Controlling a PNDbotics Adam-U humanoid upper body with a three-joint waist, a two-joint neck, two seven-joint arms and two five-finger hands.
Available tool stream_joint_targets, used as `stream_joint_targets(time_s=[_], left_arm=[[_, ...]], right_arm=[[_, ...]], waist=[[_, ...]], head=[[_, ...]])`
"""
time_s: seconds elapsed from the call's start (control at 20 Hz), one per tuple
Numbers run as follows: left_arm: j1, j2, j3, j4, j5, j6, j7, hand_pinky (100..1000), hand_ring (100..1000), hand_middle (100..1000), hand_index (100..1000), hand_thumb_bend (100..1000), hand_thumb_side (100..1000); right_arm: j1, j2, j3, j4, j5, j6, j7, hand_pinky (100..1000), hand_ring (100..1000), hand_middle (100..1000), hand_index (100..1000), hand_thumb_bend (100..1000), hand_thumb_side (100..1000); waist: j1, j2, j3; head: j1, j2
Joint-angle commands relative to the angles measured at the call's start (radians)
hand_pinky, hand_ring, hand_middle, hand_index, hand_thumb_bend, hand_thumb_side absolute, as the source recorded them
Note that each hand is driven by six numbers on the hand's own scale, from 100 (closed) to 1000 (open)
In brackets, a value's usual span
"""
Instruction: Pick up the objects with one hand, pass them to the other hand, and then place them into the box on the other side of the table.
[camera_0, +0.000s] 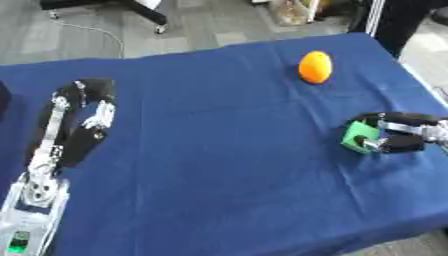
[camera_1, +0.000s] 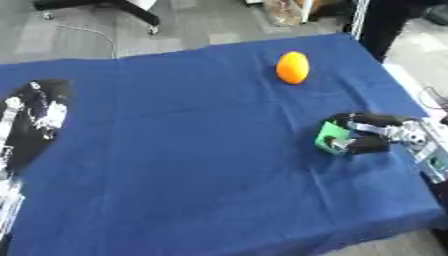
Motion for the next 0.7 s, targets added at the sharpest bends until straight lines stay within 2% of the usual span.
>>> stream_joint_targets(time_s=[0.05,0.1,0.15,0.2,0.25,0.45,0.7], left_arm=[[-0.014,0.005,0.001,-0.013,0.002,-0.003,-0.004,826,700,565,724,150,662],[-0.014,0.004,0.001,-0.014,0.002,-0.004,-0.004,826,701,565,724,149,662],[-0.014,0.004,0.001,-0.014,0.001,-0.004,-0.004,826,701,566,725,148,663],[-0.014,0.004,0.002,-0.014,0.001,-0.005,-0.005,826,701,566,724,147,663],[-0.014,0.005,0.002,-0.014,0.001,-0.005,-0.005,826,701,566,724,144,664],[-0.013,0.005,0.002,-0.015,0.000,-0.004,-0.004,826,701,566,725,140,666],[-0.014,0.004,0.002,-0.017,-0.002,-0.004,-0.003,826,701,564,725,133,668]], right_arm=[[0.000,-0.043,-0.005,-0.025,0.013,-0.010,-0.004,855,809,811,959,100,643],[0.003,-0.044,-0.009,-0.028,0.014,-0.011,-0.016,848,784,769,939,100,551],[0.006,-0.045,-0.012,-0.030,0.016,-0.010,-0.031,835,747,702,902,100,405],[0.007,-0.046,-0.015,-0.033,0.019,-0.009,-0.048,828,725,662,880,100,327],[0.008,-0.047,-0.018,-0.036,0.023,-0.007,-0.066,814,685,602,835,100,306],[0.008,-0.049,-0.028,-0.049,0.037,0.005,-0.161,778,603,462,667,100,297],[0.004,-0.047,-0.041,-0.064,0.051,0.034,-0.325,738,549,341,532,100,249]], waist=[[-0.015,0.006,-0.003],[-0.015,0.006,-0.003],[-0.015,0.006,-0.003],[-0.016,0.006,-0.004],[-0.016,0.006,-0.004],[-0.016,0.005,-0.005],[-0.016,0.005,-0.005]], head=[[-0.001,-0.003],[-0.001,-0.003],[-0.001,-0.003],[-0.001,-0.003],[-0.001,-0.003],[-0.001,-0.003],[0.000,-0.003]])
